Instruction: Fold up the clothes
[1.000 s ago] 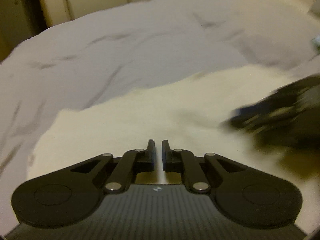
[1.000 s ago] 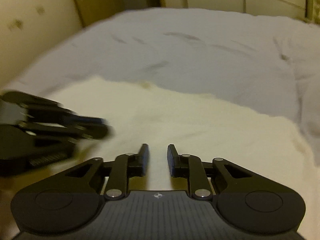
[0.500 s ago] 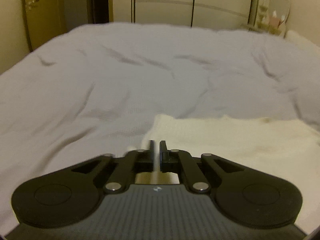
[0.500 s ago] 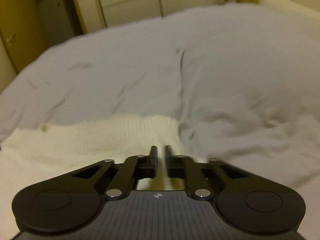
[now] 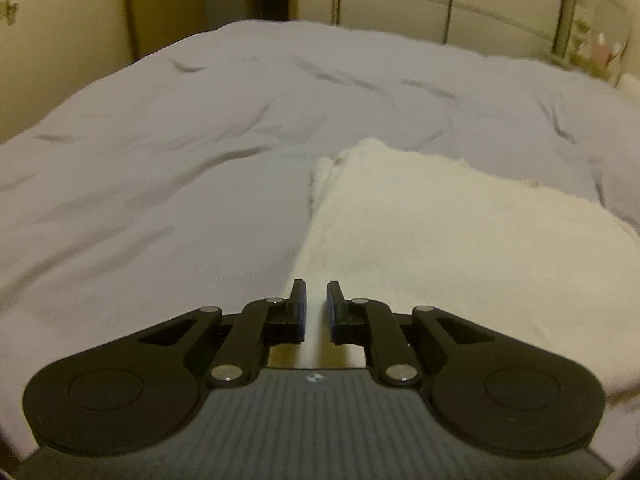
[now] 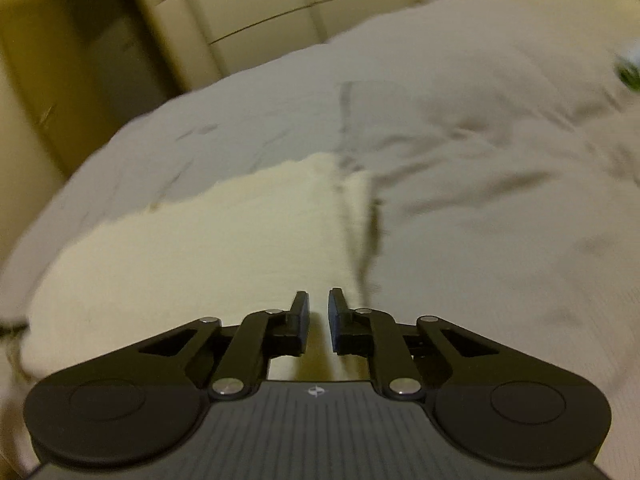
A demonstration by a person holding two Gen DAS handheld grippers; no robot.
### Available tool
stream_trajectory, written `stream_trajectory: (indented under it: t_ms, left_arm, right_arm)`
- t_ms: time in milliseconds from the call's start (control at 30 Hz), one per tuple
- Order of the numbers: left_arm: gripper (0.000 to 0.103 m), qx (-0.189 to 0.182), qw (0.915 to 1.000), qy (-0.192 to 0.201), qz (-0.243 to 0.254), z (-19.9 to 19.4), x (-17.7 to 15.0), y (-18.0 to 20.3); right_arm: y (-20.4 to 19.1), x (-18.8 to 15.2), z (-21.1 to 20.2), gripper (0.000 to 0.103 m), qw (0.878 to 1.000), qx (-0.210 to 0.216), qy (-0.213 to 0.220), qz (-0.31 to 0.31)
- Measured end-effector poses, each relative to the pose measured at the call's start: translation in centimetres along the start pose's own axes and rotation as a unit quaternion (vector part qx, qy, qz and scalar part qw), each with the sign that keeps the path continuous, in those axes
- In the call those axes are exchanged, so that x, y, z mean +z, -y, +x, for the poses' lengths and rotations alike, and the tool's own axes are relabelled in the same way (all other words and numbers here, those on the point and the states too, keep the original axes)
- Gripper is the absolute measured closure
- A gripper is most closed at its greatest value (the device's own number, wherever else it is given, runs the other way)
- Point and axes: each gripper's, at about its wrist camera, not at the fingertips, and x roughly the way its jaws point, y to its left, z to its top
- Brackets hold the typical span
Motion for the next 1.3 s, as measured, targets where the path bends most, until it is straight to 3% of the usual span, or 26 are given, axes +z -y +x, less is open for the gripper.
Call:
stream_trajectory:
  t_ms: [67,100,167,267,467,800,1300]
  left_arm:
    - [0.092,0.009,0.9998,-0.008,0.015,-1.9,-0.7,1.3]
    - [0.092,0.013,0.9996,-0.009,0.023,-3.0,-1.1,1.9]
    - [0.091,0.015,0.9990,-0.013,0.041,-5.0,-2.1,3.2]
    - [0.084,0.005,0.9976,-0.020,0.067,-7.0,-3.4,4.9]
    - [0.076,-0.008,0.9949,-0.019,0.099,-10.4,-5.8,6.0]
    - [0.069,-0.047,0.9944,-0.001,0.095,-14.0,-7.5,4.9]
    - [0.064,-0.052,0.9947,0.003,0.088,-15.3,-8.9,3.9]
  right_arm:
    - [-0.7,-0.4,-1.4,0.062,1.000,-0.013,0.005,-0.003]
    - [-1.3,-0.6,-2.1,0.041,1.000,-0.021,0.007,-0.011]
    - [-2.4,-1.3,-3.4,0.038,0.999,-0.031,0.010,-0.024]
    - [-3.8,-3.0,-5.1,0.023,1.000,-0.012,-0.005,-0.010]
    - [-6.0,-5.9,-7.9,0.015,0.999,-0.025,-0.033,0.002]
    - [-8.7,-7.4,-12.9,0.014,0.999,-0.045,-0.021,0.006]
    - [-11.8,-8.8,-13.5,0.013,0.996,-0.071,-0.037,-0.041]
